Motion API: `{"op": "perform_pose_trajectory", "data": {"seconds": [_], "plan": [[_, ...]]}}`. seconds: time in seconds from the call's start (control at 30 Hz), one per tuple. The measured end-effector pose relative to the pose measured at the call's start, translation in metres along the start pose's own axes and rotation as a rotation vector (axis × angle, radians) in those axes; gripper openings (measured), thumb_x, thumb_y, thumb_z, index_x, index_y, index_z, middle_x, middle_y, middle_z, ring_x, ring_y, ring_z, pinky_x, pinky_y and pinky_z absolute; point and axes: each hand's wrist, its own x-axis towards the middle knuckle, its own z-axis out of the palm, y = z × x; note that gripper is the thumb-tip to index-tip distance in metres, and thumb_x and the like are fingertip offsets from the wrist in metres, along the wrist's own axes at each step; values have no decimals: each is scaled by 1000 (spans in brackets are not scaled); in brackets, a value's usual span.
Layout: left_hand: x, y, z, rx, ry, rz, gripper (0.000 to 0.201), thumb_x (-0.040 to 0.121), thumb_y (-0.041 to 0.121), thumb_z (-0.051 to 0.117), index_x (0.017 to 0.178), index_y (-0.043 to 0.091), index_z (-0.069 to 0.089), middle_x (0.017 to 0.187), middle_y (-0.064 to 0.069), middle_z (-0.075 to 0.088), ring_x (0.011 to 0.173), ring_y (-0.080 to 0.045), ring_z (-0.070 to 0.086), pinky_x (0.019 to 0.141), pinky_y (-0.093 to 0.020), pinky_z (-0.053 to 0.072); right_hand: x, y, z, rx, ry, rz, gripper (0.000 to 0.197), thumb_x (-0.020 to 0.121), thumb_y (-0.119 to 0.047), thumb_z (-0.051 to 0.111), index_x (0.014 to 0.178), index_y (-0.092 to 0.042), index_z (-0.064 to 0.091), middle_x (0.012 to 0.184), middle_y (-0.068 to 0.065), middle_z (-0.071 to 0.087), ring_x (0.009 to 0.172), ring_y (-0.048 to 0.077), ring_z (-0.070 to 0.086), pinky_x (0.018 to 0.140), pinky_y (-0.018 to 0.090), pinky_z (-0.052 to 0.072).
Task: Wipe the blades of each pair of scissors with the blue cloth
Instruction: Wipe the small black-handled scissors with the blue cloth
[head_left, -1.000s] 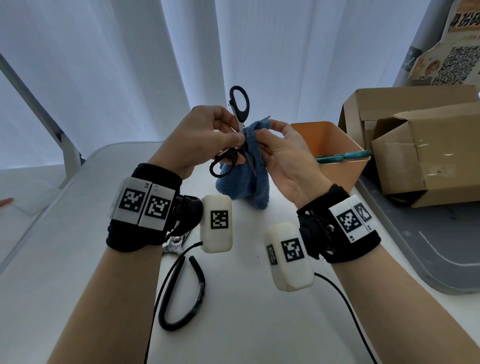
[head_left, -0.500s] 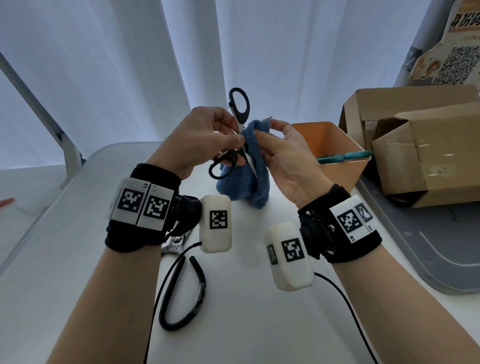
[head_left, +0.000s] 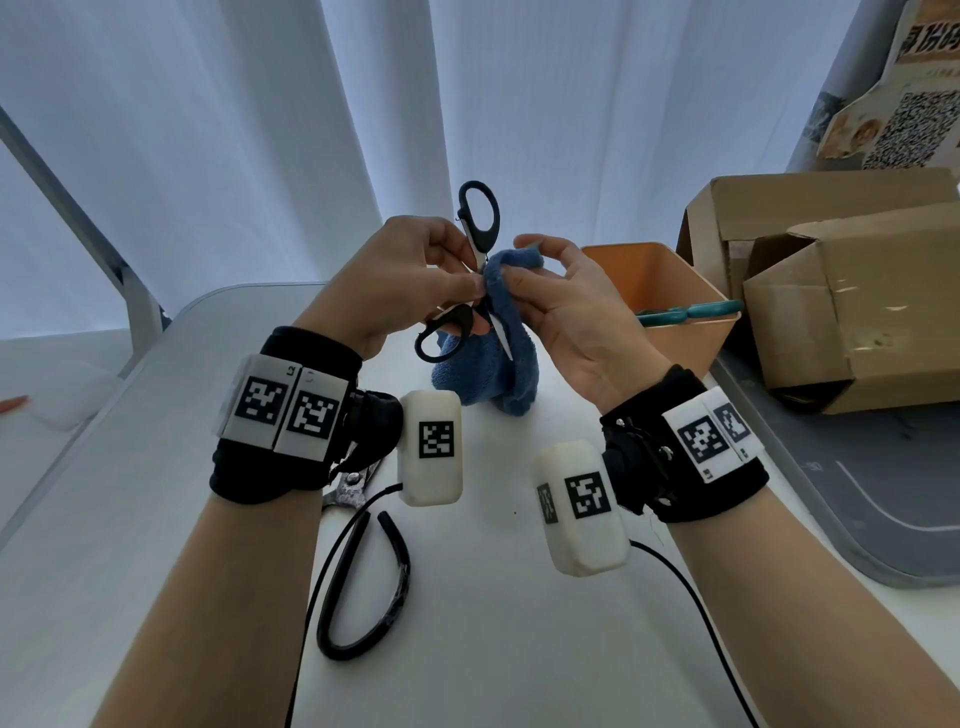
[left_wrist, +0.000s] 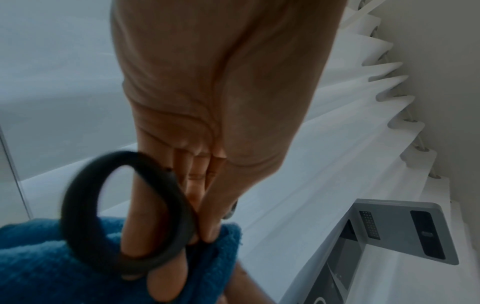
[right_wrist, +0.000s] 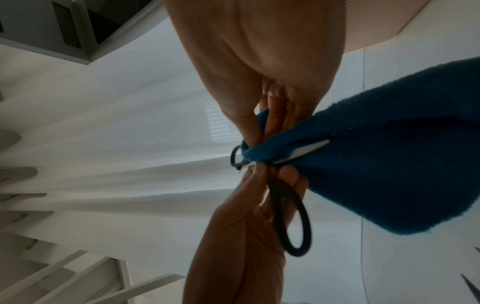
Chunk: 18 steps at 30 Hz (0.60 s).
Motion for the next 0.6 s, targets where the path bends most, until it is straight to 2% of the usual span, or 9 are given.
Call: {"op": "perform_pose_trajectory", "data": {"seconds": [0.1,0.23,0.37,0.43,0.5,0.6], "plan": [[0,1,1,-6,-2,0,12,89,0,69,97,2,59,76,-5,63,70,-33,75,77,-54,60,0,1,-1,-1,52,10,29,93,-1,64,119,-10,53,99,12,72,79,18,72,72,29,59],[0,0,1,11,-1,-10,13,89,-1,68,99,0,59,76,-5,63,69,-32,75,75,-53,61,1,2,-1,-20,11,-4,33,92,3,63,122,-8,51,101,14,69,79,19,71,77,28,60],[1,0,3,7,-7,-12,14,89,0,69,100,0,60,76,-5,64,70,-32,75,75,-51,61,2,1,-2,-32,49,-16,28,92,4,63,117,-7,54,97,13,69,73,16,71,66,25,57],[1,0,3,12,-3,-10,13,89,0,69,98,1,59,75,-4,63,69,-31,75,74,-51,61,2,1,-3,-34,29,-16,27,93,6,60,114,-9,54,95,14,69,73,17,70,68,26,59],[1,-1,1,19,-2,-12,12,89,0,68,98,2,59,76,-4,64,68,-31,75,74,-51,61,2,0,-3,-43,-22,-20,31,92,8,60,117,-8,51,100,16,68,80,20,70,75,27,59],[1,-1,-1,12,-20,-16,13,90,1,69,99,2,60,77,-5,65,71,-31,75,75,-50,62,4,1,-4,-108,6,-36,28,90,3,66,113,-8,55,104,15,68,85,20,70,73,25,56]]}}
